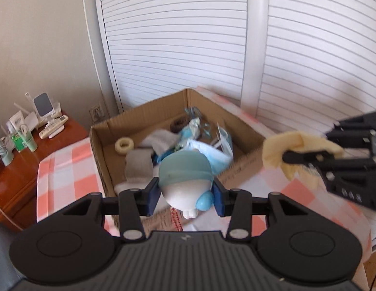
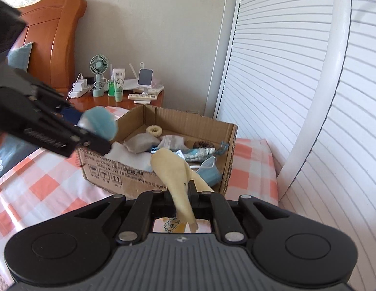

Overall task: Organize soft objects
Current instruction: 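Carry the blue toy with the left tool while the right tool carries the yellow cloth over the box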

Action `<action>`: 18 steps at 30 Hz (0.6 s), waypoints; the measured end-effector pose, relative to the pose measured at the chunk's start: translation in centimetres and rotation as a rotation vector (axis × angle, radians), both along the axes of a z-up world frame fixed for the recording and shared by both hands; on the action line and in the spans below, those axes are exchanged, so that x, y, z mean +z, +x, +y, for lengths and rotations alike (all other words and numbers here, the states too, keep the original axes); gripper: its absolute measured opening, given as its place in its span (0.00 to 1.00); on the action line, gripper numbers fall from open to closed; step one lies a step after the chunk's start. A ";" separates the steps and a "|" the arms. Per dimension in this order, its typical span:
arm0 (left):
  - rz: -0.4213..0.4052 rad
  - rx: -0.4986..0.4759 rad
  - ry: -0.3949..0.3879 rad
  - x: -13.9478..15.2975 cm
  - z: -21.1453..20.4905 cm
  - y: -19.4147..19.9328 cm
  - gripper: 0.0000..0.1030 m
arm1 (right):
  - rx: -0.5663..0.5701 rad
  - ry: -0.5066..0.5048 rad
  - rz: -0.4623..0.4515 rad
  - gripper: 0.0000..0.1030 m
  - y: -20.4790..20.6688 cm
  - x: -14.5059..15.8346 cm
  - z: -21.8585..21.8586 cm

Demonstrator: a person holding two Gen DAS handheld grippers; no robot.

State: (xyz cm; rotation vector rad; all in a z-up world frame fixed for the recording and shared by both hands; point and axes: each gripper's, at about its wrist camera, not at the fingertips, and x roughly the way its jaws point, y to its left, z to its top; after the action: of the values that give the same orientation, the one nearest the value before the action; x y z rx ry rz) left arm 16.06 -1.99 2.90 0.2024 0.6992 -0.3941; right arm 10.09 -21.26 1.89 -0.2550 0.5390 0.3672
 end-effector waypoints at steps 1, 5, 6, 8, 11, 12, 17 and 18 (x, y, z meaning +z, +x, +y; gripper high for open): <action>0.005 0.006 -0.009 0.0 -0.2 1.1 0.42 | -0.001 0.002 -0.003 0.10 0.2 0.1 0.0; 0.002 0.049 -0.023 -0.9 -0.9 4.6 0.57 | -0.008 0.014 -0.013 0.10 0.9 0.5 -0.1; -0.004 0.059 -0.022 -1.2 -0.9 5.3 0.68 | -0.010 0.017 -0.013 0.10 1.1 0.5 -0.1; -0.021 0.099 -0.030 -1.6 -0.7 5.8 0.93 | -0.014 0.018 -0.013 0.10 1.6 0.5 -0.1; -0.053 0.127 -0.053 -1.5 0.1 5.2 0.93 | -0.015 0.019 -0.013 0.10 2.4 0.6 -0.1; -0.055 0.141 -0.056 -1.4 0.4 4.9 0.94 | -0.015 0.021 -0.012 0.10 2.8 0.6 0.0; -0.147 0.202 -0.020 -0.9 1.6 1.6 0.99 | -0.015 0.026 0.001 0.10 5.8 0.8 1.0; -0.166 0.222 -0.012 -0.9 1.8 0.7 0.99 | -0.019 0.026 0.004 0.10 6.6 0.8 1.2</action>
State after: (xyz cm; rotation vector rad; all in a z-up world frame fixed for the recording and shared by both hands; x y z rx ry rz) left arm 16.75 -0.22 2.01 0.1424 0.5486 -0.1665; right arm 16.65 -20.06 2.70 -0.2237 0.5396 0.3564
